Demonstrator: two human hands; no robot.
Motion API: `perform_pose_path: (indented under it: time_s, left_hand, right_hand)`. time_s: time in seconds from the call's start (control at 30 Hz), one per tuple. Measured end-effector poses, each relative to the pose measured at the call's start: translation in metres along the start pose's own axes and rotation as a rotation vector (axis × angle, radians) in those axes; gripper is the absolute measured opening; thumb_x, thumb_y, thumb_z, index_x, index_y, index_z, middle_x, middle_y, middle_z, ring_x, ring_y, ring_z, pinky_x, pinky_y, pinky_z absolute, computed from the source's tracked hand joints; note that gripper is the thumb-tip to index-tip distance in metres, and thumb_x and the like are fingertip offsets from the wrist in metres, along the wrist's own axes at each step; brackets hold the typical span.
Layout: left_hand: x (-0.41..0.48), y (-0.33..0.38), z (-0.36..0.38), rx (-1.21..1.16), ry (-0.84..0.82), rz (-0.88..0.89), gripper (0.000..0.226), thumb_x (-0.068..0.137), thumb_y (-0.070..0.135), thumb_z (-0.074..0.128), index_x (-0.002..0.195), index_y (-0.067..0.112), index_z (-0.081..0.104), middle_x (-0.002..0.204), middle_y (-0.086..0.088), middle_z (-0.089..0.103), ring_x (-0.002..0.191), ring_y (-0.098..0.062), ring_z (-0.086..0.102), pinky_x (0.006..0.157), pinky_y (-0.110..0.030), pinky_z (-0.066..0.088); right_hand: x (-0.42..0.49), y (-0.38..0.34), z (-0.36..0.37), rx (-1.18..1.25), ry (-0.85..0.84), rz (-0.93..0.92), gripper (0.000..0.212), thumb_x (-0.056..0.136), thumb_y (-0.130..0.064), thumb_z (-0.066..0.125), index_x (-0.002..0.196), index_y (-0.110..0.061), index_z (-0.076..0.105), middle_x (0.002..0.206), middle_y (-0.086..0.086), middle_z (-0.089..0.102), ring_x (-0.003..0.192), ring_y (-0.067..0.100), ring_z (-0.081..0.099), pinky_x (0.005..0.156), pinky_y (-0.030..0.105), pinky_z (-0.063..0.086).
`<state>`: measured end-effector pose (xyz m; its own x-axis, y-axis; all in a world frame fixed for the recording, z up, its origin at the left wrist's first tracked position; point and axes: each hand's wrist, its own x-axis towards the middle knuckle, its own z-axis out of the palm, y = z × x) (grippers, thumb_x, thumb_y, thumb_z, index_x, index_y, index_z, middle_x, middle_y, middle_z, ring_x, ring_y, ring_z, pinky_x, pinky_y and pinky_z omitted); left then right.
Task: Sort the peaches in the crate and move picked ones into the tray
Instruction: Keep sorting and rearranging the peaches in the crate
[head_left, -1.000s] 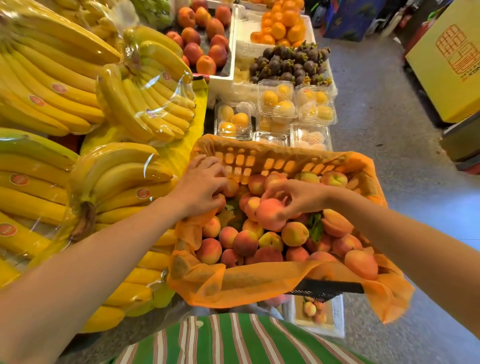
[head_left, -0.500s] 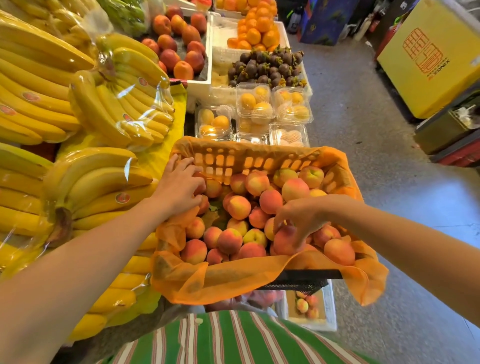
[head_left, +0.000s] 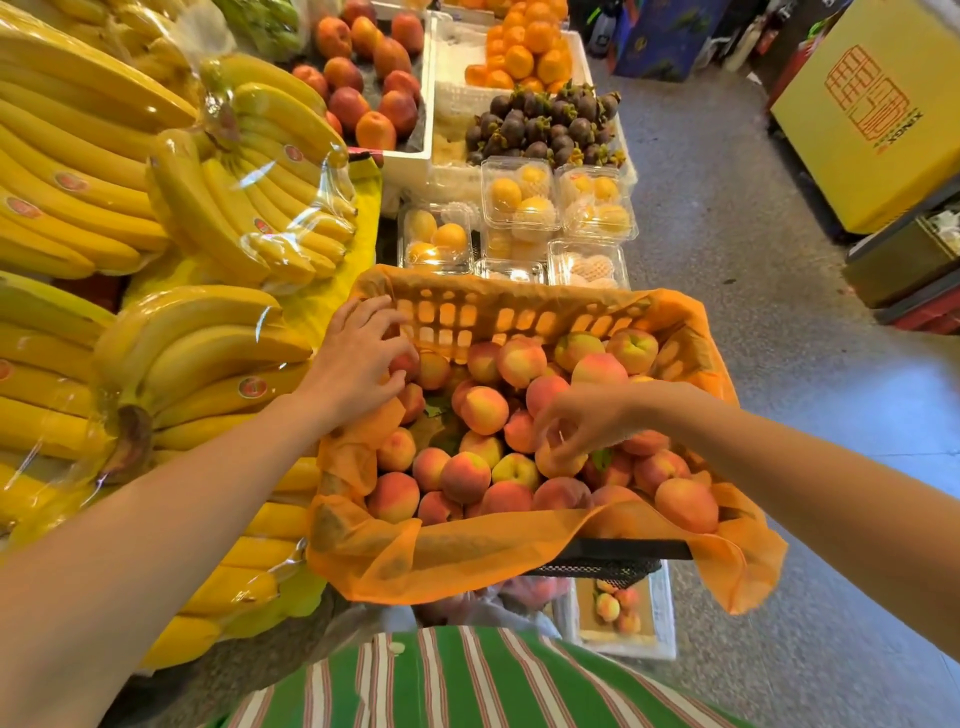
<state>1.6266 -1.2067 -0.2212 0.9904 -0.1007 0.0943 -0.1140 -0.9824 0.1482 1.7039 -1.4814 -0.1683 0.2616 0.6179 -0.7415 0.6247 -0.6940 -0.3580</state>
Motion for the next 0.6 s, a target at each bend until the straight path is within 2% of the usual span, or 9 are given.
perform_pose_path:
  time_s: [0.07, 0.13, 0.2, 0.3, 0.37, 0.47, 0.6]
  left_hand:
    - [-0.001, -0.007, -0.001, -0.037, 0.031, -0.027, 0.034, 0.080, 0.023, 0.067, 0.114, 0.024, 0.064, 0.148, -0.008, 0.039, 0.143, -0.030, 0.022, 0.116, -0.048, 0.013]
    - [-0.003, -0.015, -0.002, -0.128, 0.037, -0.044, 0.049, 0.076, 0.015, 0.067, 0.124, 0.021, 0.059, 0.153, -0.011, 0.031, 0.144, -0.032, 0.021, 0.115, -0.049, 0.019]
    - [-0.006, -0.023, -0.002, -0.256, 0.047, -0.049, 0.056, 0.077, 0.009, 0.065, 0.131, 0.017, 0.054, 0.156, -0.010, 0.025, 0.145, -0.029, 0.020, 0.116, -0.046, 0.024]
    - [-0.013, -0.032, 0.001, -0.413, 0.042, -0.051, 0.058, 0.084, 0.006, 0.058, 0.140, 0.013, 0.045, 0.159, -0.004, 0.020, 0.147, -0.019, 0.015, 0.118, -0.036, 0.022]
    - [-0.016, -0.034, 0.002, -0.488, 0.045, -0.046, 0.056, 0.088, 0.007, 0.053, 0.142, 0.010, 0.041, 0.159, -0.004, 0.019, 0.148, -0.016, 0.013, 0.119, -0.030, 0.018]
    - [-0.017, -0.034, 0.004, -0.549, 0.060, -0.058, 0.055, 0.088, 0.013, 0.046, 0.143, 0.007, 0.040, 0.158, -0.006, 0.021, 0.147, -0.016, 0.014, 0.118, -0.024, 0.015]
    - [-0.018, -0.035, 0.008, -0.548, 0.070, -0.070, 0.054, 0.089, 0.014, 0.046, 0.142, 0.008, 0.041, 0.158, -0.005, 0.020, 0.147, -0.015, 0.014, 0.117, -0.016, 0.012]
  right_hand:
    - [0.013, -0.008, -0.015, 0.071, 0.163, -0.067, 0.032, 0.092, -0.034, 0.061, 0.121, -0.020, 0.064, 0.114, -0.006, 0.062, 0.102, 0.010, 0.058, 0.074, 0.010, 0.044]
    - [0.034, -0.020, -0.026, 0.173, 0.236, -0.119, 0.035, 0.094, -0.036, 0.059, 0.124, -0.019, 0.062, 0.119, -0.005, 0.062, 0.107, 0.009, 0.058, 0.080, 0.009, 0.044]
    - [0.061, -0.033, -0.029, 0.225, 0.230, -0.109, 0.044, 0.093, -0.042, 0.057, 0.132, -0.021, 0.054, 0.130, -0.003, 0.058, 0.117, 0.014, 0.055, 0.093, 0.021, 0.045]
    - [0.098, -0.050, -0.022, 0.320, 0.196, -0.069, 0.057, 0.095, -0.036, 0.056, 0.144, -0.014, 0.036, 0.145, 0.003, 0.043, 0.132, 0.020, 0.043, 0.098, 0.023, 0.037]
    - [0.122, -0.055, -0.015, 0.429, 0.262, -0.023, 0.065, 0.093, -0.035, 0.059, 0.146, -0.010, 0.030, 0.149, 0.007, 0.039, 0.135, 0.023, 0.040, 0.106, 0.030, 0.037]
    - [0.155, -0.051, -0.010, 0.560, 0.399, 0.089, 0.068, 0.090, -0.043, 0.061, 0.143, -0.010, 0.035, 0.142, 0.009, 0.046, 0.129, 0.027, 0.046, 0.105, 0.043, 0.041]
    - [0.186, -0.057, 0.001, 0.684, 0.575, 0.151, 0.049, 0.085, -0.043, 0.066, 0.117, -0.006, 0.057, 0.108, 0.015, 0.066, 0.097, 0.028, 0.063, 0.086, 0.050, 0.052]
